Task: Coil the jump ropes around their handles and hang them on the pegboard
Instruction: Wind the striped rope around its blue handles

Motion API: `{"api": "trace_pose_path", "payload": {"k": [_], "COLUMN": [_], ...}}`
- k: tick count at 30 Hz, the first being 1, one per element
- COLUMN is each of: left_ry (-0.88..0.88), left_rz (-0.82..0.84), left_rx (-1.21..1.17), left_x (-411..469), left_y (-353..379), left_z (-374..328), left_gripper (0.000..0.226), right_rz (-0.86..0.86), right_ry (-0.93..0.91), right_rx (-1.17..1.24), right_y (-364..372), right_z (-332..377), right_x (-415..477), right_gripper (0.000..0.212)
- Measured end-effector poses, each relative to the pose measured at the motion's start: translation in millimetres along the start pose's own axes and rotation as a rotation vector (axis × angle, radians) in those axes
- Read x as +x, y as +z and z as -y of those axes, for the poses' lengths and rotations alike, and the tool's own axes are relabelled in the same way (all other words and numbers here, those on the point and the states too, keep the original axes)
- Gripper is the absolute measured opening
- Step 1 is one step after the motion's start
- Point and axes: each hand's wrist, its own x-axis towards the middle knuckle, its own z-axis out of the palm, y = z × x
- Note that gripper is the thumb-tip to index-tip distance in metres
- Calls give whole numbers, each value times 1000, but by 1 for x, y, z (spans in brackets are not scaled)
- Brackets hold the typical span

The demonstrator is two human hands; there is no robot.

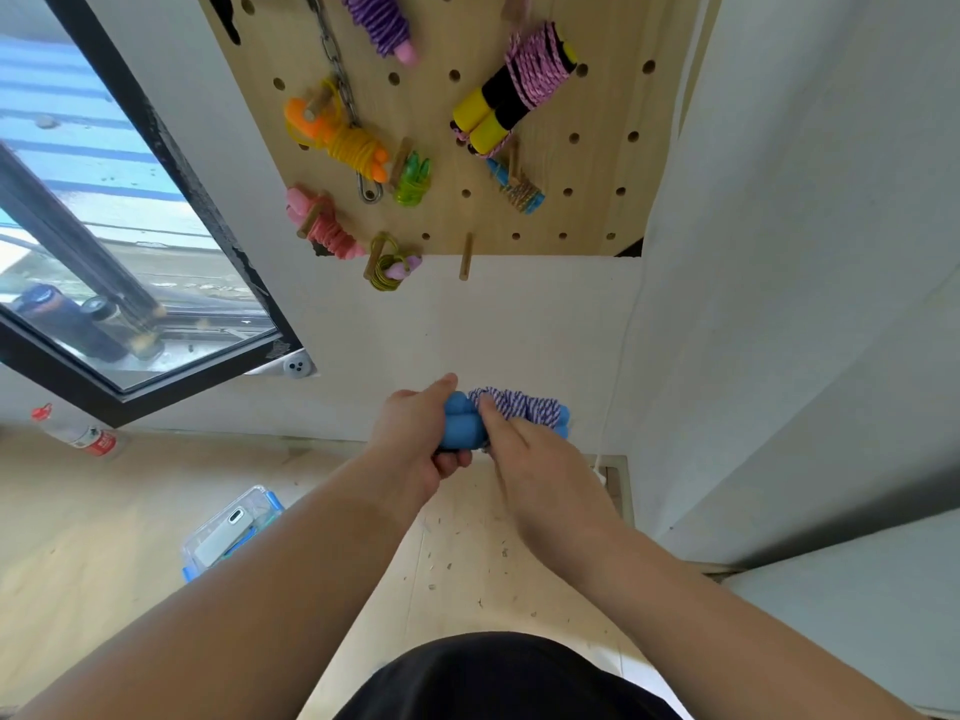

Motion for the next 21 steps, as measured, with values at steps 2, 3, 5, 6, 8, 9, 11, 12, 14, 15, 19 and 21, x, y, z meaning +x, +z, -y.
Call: {"api": "trace_pose_path", "payload": {"k": [2,3,5,6,8,9,11,12,14,15,19,21], "left_ry": [-128,-166,-193,-191,-167,-136,-11,84,344,473,481,371], "left_rz": [76,115,183,211,262,290,330,325,276,264,428,397], "left_rx": [-110,-153,-191,-188,-143,-100,33,113,297,376,104,-111], "left_x": [-8,-13,-19,-22,-26,-28,-30,-30,-29,-29,-36,-36], "left_y": [1,1,1,0,-3,-4,-9,-12,-18,-19,-9,-5], "left_z": [-5,-6,-7,-8,-11,-13,-19,-21,-22,-19,1,4], "left_gripper": [29,28,26,25,25,27,36,39,35,31,29,28], "right_rz": [-127,-176,-182,-184,-230,-244,-213,-184,-139,-128,-94,-43], "right_ry": [-10,-10,-29,-35,-31,-15,85,173,368,431,433,334], "right_rx": [-29,-27,-17,-15,27,67,230,386,748,877,941,767], "right_y": [1,-2,-10,-14,-25,-32,-42,-47,-55,-57,-53,-51], "right_z": [-5,-6,-11,-14,-16,-16,-13,-12,-11,-11,4,6], "right_x": [-3,-3,-1,0,4,7,11,13,18,19,20,19], "right_gripper": [68,66,72,74,63,53,39,33,25,22,23,24]}}
